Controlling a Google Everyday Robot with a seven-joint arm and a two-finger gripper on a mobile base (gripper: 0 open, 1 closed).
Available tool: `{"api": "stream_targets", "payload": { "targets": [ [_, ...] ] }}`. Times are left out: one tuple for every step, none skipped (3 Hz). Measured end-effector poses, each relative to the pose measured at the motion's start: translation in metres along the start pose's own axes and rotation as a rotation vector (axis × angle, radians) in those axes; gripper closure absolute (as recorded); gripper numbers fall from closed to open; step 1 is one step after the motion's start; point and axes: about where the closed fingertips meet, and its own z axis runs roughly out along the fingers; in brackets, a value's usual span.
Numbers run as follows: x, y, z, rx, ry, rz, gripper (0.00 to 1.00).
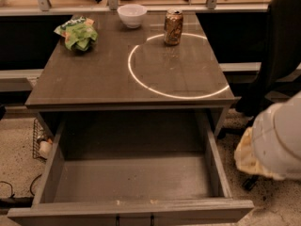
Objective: Close top drawer
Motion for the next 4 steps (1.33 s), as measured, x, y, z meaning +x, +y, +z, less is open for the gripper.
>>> {"api": "stream_targets", "payload": {
  "targets": [
    [0.003, 0.051, 0.049, -0.113, 0.018, -0.006, 1.00],
    [0.003, 0.095, 0.086, -0.217, 0.020, -0.006, 1.00],
    [-0.001, 0.129, 0.115, -0.293, 0.011, 0.002, 1.00],
    [-0.007, 0.150, 0.135, -0.335, 0.005, 0.008, 1.00]
  ]
}}
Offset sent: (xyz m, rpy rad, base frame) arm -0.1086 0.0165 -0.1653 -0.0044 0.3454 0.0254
